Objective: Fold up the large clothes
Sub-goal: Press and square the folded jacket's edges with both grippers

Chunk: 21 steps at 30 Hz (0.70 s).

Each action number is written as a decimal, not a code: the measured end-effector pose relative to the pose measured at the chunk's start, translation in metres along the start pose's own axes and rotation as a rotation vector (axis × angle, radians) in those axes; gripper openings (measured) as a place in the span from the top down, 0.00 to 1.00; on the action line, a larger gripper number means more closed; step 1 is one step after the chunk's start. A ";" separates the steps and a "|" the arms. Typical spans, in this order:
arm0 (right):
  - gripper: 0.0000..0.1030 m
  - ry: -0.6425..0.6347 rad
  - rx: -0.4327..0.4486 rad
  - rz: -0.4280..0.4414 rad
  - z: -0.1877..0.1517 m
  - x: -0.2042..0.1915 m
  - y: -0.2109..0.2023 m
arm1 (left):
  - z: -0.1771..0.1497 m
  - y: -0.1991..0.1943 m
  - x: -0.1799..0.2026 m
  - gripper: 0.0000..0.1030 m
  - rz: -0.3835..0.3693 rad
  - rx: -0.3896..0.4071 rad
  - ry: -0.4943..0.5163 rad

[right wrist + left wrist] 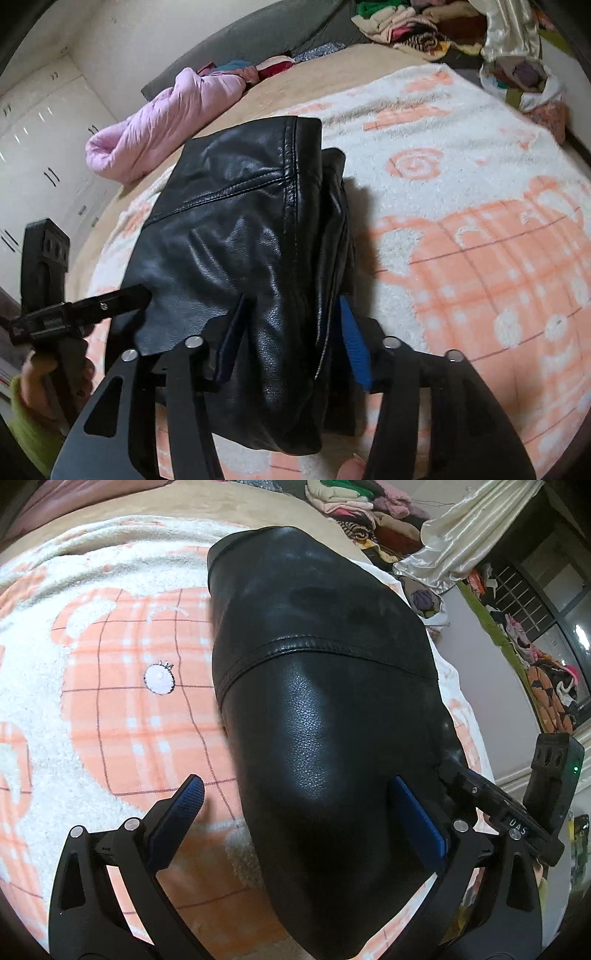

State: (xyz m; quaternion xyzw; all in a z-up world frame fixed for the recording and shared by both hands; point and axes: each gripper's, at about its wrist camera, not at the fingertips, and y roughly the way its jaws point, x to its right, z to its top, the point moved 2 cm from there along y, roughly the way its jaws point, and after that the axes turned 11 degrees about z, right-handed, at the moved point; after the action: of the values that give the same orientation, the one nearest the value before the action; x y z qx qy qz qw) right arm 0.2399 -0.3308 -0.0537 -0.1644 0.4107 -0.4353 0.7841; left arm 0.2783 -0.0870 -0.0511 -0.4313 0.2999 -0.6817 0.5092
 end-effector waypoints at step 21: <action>0.11 0.135 -0.112 0.160 -0.005 0.022 0.015 | 0.004 0.008 0.007 0.09 -0.021 -0.008 0.019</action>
State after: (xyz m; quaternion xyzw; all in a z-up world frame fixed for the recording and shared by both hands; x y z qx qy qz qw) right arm 0.2499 -0.3398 -0.0768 -0.1446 0.4980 -0.3578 0.7765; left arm 0.2846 -0.0962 -0.0538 -0.4298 0.3028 -0.6901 0.4973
